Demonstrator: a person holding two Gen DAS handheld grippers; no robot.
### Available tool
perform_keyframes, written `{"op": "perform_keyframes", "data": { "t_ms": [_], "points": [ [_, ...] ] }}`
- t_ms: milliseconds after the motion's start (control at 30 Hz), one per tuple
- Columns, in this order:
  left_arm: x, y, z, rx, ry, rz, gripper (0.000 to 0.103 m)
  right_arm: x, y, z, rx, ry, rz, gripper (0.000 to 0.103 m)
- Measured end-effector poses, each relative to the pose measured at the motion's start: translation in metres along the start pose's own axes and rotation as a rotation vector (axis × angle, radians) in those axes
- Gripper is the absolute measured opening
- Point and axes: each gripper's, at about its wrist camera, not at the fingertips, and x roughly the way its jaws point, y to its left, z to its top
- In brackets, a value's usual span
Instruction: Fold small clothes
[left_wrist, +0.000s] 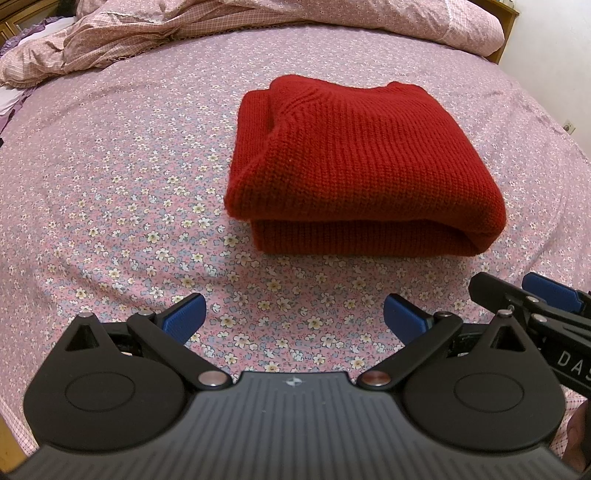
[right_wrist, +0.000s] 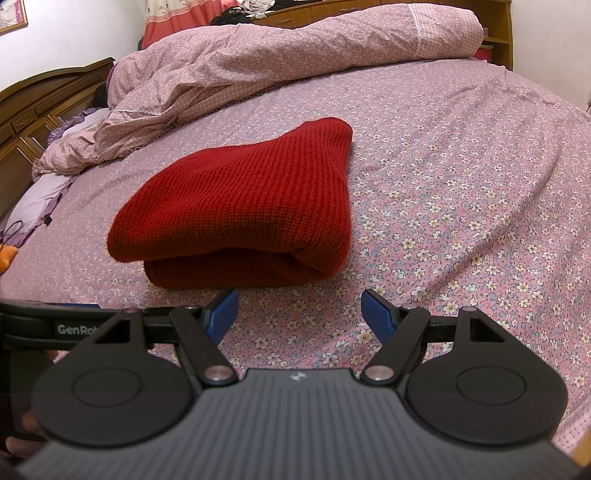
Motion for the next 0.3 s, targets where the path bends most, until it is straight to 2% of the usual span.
{"op": "perform_keyframes", "data": {
  "t_ms": [300],
  "points": [
    [-0.0015, -0.0024, -0.0011, 0.006, -0.006, 0.002, 0.103, -0.0001, 0.0002, 0.0, 0.001, 0.0, 0.0, 0.075]
  ]
}}
